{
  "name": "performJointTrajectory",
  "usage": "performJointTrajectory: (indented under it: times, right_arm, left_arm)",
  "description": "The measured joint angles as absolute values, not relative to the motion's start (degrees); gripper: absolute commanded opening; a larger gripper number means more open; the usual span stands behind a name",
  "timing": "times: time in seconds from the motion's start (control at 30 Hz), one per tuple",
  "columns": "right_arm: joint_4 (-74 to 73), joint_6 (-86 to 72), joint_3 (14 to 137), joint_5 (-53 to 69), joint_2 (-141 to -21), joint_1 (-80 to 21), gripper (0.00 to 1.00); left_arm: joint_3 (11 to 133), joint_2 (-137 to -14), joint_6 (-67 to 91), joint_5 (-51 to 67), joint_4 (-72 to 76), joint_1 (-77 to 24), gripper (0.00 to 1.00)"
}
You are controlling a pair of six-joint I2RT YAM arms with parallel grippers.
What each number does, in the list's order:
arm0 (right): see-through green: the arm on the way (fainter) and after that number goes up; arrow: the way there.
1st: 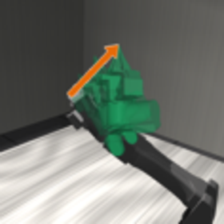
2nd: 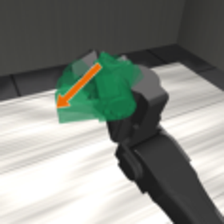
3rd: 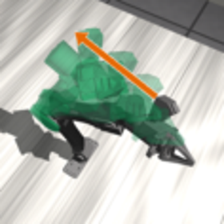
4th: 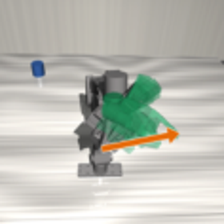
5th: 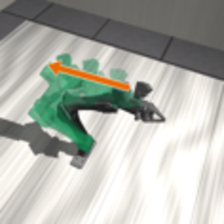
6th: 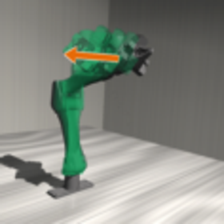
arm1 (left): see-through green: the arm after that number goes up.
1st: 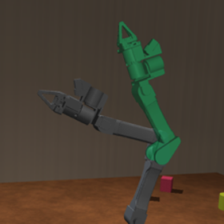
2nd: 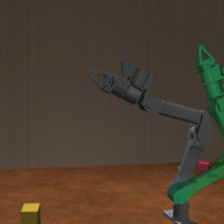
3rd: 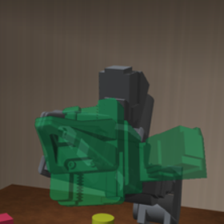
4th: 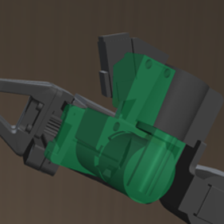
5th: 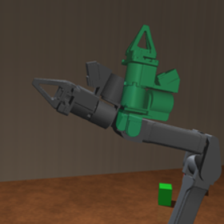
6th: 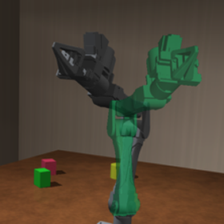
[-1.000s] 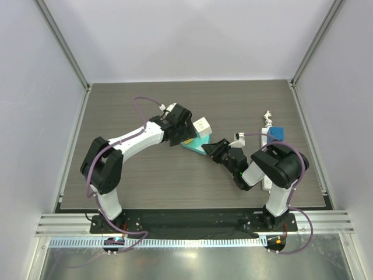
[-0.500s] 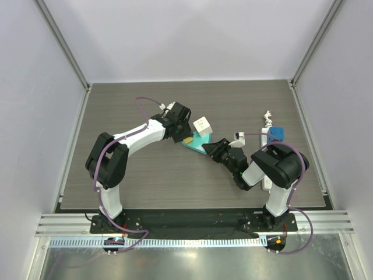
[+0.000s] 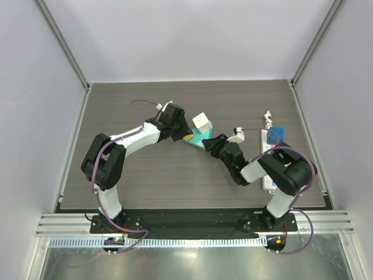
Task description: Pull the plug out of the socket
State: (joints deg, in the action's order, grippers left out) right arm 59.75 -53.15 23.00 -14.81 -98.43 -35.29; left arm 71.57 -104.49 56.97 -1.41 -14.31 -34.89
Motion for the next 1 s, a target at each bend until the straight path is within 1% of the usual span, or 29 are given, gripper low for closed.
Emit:
performJointTrajectory:
  times: [0.07, 0.17, 0.23, 0.43, 0.5, 0.63, 0.77, 0.87, 1.0]
  right_arm:
    - [58.2, -53.0, 23.9, -15.3, -98.3, -35.3, 0.01]
    - [56.4, -53.0, 25.1, -15.6, -98.3, -35.6, 0.01]
    - [55.6, -53.1, 25.2, -15.6, -98.3, -35.6, 0.01]
    - [55.8, -52.7, 25.4, -14.8, -98.5, -35.4, 0.01]
    - [56.2, -52.6, 25.7, -13.9, -99.0, -35.4, 0.01]
    - [56.6, -52.6, 25.9, -12.0, -99.5, -35.4, 0.01]
    - [56.7, -53.3, 27.2, -13.0, -100.8, -34.7, 0.01]
    - [56.5, -53.3, 27.6, -14.5, -101.0, -33.9, 0.01]
    - [56.5, -53.2, 27.6, -15.4, -101.0, -33.7, 0.01]
  left_arm:
    - [71.6, -104.5, 56.4, -2.8, -14.1, -35.3, 0.00]
    - [72.9, -104.3, 54.1, -8.7, -16.6, -37.9, 0.00]
    - [72.8, -104.3, 53.5, -10.6, -16.7, -38.9, 0.00]
    - [65.1, -100.9, 56.8, -3.4, -8.3, -35.3, 0.00]
    - [64.2, -99.9, 57.1, -2.5, -8.3, -34.6, 0.00]
    - [64.9, -98.7, 56.5, -3.1, -12.3, -34.4, 0.00]
    - [70.4, -96.4, 53.4, -4.3, -21.2, -36.0, 0.00]
    - [73.8, -93.1, 51.2, -4.9, -23.9, -37.3, 0.00]
    - [74.1, -89.0, 49.2, -5.0, -26.2, -37.0, 0.00]
